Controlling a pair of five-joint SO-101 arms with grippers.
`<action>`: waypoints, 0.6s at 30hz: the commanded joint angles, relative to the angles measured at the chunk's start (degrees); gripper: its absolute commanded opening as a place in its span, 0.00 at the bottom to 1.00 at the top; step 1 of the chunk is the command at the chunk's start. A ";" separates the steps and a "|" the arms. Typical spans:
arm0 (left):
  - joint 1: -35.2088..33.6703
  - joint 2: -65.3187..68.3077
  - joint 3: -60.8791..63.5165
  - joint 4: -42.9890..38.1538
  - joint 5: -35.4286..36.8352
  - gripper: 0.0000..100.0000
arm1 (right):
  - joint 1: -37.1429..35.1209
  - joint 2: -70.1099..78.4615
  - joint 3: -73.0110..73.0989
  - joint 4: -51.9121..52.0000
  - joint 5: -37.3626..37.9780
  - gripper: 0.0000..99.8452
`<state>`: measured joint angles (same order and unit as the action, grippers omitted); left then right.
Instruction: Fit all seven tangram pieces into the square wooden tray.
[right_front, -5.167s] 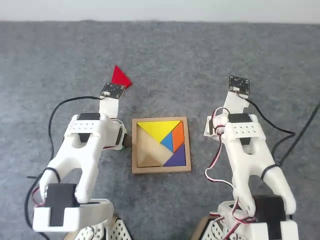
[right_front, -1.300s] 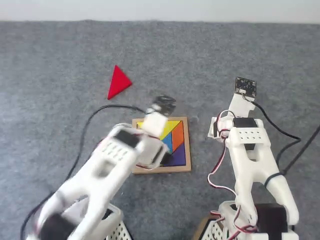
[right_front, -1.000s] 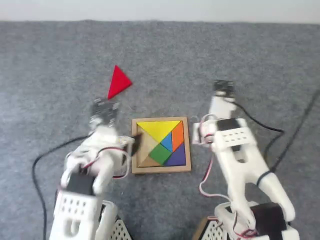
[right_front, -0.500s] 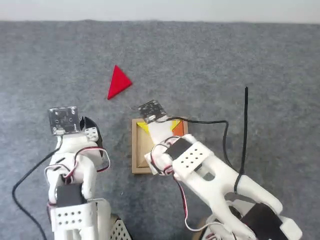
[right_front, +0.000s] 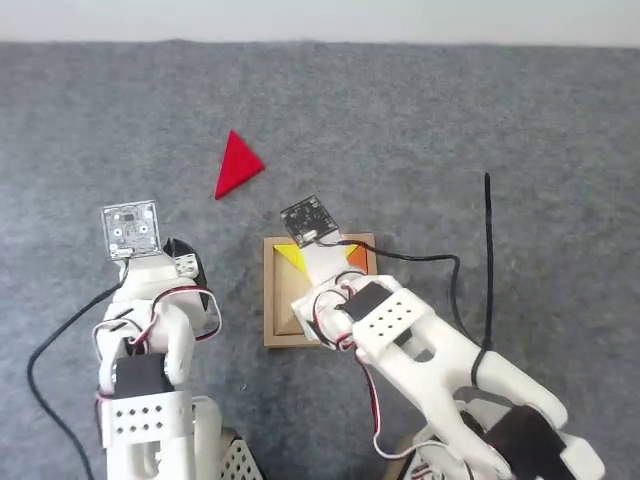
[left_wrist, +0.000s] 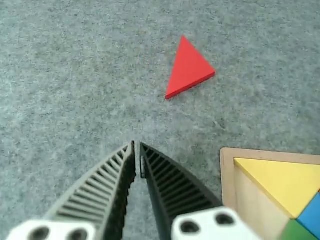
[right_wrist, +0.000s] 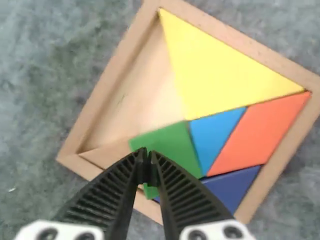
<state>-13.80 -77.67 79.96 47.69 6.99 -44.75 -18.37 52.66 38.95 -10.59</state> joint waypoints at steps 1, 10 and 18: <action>-0.26 0.53 -2.33 -2.11 0.53 0.01 | 1.01 2.51 -1.14 -1.45 0.79 0.01; -0.35 0.62 -2.33 -2.11 0.35 0.01 | 4.97 6.29 -5.01 0.92 0.79 0.01; -0.35 0.70 -2.33 -2.11 0.53 0.02 | 5.93 -5.49 -4.92 9.19 0.79 0.01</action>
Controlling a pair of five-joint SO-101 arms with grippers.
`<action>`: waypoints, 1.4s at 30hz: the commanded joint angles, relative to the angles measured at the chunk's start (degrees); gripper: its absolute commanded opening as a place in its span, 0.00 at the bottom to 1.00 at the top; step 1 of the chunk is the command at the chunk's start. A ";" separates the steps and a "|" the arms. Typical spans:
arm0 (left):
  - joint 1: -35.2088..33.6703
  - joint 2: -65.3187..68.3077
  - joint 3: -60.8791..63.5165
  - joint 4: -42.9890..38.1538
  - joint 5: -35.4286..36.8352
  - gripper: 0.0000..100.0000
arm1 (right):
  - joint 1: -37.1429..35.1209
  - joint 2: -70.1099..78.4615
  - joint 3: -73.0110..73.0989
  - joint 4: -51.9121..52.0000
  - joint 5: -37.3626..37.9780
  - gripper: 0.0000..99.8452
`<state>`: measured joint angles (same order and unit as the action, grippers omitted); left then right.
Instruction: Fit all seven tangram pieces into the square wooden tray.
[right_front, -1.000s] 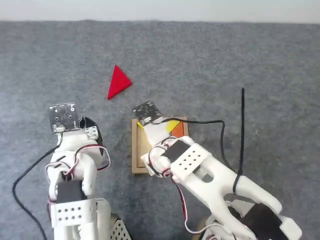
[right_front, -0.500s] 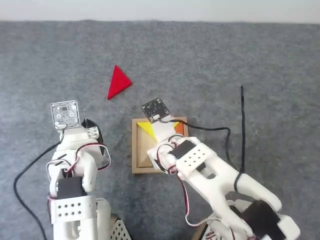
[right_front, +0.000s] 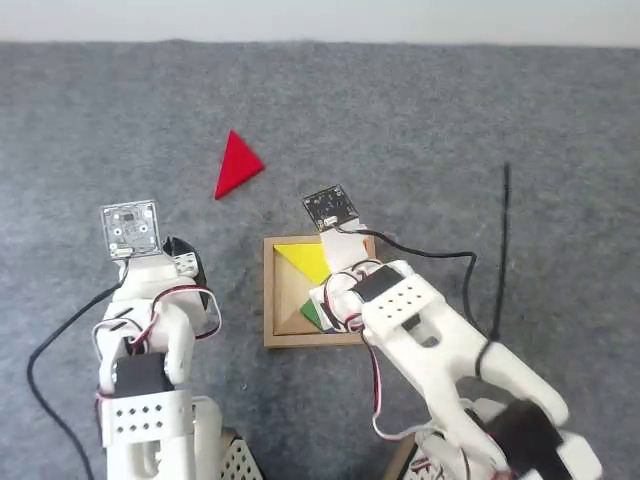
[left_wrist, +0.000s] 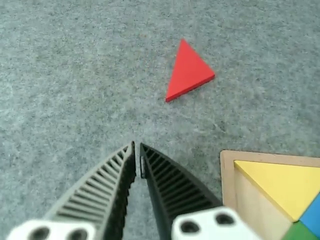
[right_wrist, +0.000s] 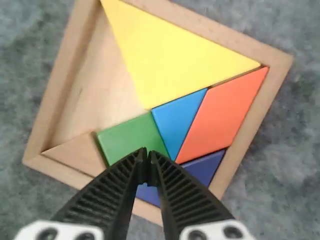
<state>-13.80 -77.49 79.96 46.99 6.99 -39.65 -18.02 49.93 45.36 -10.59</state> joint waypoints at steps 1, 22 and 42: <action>-0.26 0.53 -2.33 -1.41 0.53 0.02 | 0.75 -6.90 -2.20 4.18 0.88 0.01; 5.63 48.88 -28.62 -5.54 0.09 0.24 | 23.87 -8.84 1.32 -0.48 3.52 0.01; 7.12 114.37 -111.34 28.31 -6.68 0.33 | 23.78 -8.92 1.58 -0.84 4.04 0.01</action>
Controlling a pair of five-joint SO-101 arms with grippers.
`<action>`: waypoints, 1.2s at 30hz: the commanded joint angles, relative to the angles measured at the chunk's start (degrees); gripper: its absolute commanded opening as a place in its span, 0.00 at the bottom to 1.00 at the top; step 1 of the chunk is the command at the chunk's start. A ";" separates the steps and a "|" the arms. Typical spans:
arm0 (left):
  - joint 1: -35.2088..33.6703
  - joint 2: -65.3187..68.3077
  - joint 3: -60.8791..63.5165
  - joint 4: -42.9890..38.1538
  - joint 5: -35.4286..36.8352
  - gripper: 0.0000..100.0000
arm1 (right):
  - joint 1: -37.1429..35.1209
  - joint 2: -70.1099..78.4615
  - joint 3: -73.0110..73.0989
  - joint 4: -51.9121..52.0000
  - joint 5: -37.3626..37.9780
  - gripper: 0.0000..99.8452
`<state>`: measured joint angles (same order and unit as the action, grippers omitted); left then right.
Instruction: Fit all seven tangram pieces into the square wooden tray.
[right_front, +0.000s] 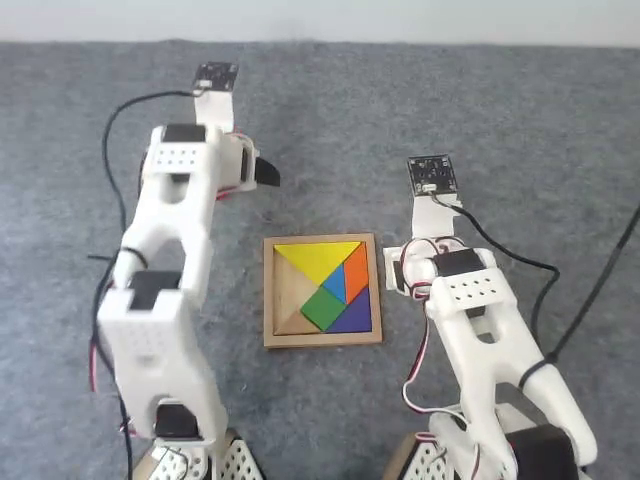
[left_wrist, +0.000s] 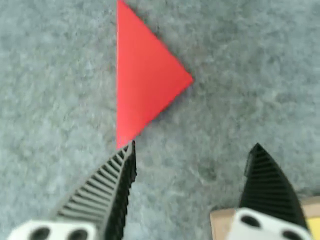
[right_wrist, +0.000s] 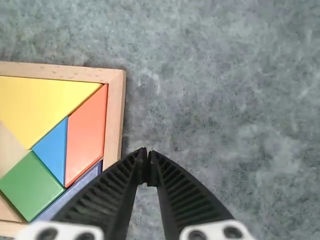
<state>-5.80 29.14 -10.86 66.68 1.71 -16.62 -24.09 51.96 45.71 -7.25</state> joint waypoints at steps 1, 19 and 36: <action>-1.41 10.29 -25.54 10.90 -1.41 0.33 | 0.75 -2.86 -0.44 -1.19 0.70 0.01; -3.34 41.67 -70.64 26.90 -5.45 0.33 | -1.63 -3.12 -0.26 -0.84 2.99 0.01; -2.99 41.76 -59.03 10.37 -2.99 0.35 | -1.63 -3.38 -0.18 -0.75 3.08 0.01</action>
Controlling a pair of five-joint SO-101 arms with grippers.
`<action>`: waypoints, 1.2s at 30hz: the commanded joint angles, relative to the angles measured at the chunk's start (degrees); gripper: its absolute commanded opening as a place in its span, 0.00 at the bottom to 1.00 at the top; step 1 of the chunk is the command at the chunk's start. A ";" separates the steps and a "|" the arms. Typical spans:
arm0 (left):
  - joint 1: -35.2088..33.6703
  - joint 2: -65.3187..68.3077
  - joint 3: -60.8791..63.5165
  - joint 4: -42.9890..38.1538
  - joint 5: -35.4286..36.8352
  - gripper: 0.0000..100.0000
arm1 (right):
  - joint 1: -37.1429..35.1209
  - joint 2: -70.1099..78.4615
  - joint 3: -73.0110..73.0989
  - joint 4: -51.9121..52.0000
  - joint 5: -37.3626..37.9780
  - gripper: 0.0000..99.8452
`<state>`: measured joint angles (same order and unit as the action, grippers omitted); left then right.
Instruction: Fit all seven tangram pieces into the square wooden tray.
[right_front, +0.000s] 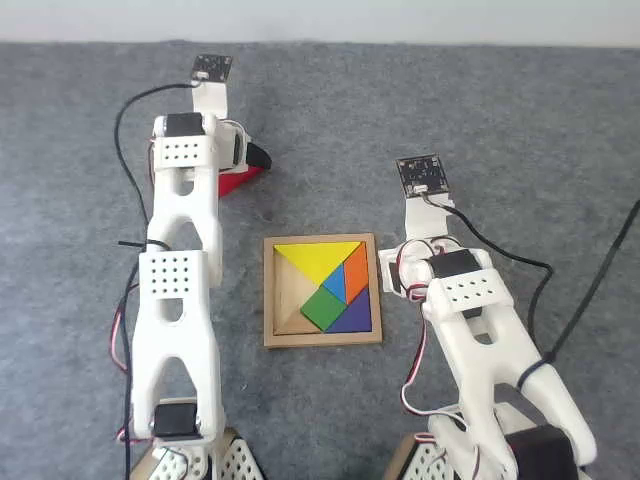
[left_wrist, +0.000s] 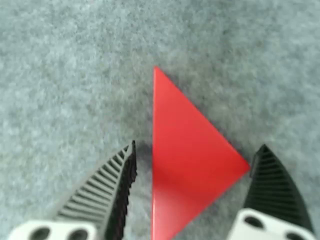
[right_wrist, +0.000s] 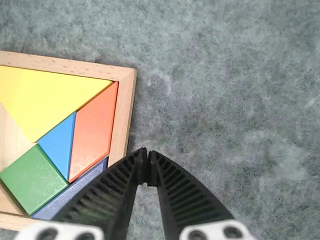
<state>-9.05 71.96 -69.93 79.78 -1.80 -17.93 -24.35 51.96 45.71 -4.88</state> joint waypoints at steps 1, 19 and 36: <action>0.18 -1.05 0.22 -2.99 0.53 0.35 | -0.31 -3.12 -0.18 -0.75 0.70 0.01; -0.79 2.55 1.63 -4.13 -5.36 0.31 | -0.31 -3.21 0.44 -0.75 0.70 0.01; -0.70 2.20 -10.24 17.41 -12.13 0.26 | -0.31 -3.21 0.35 -1.01 0.79 0.01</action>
<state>-9.32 74.77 -77.85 92.97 -12.88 -17.93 -24.70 52.84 45.71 -4.70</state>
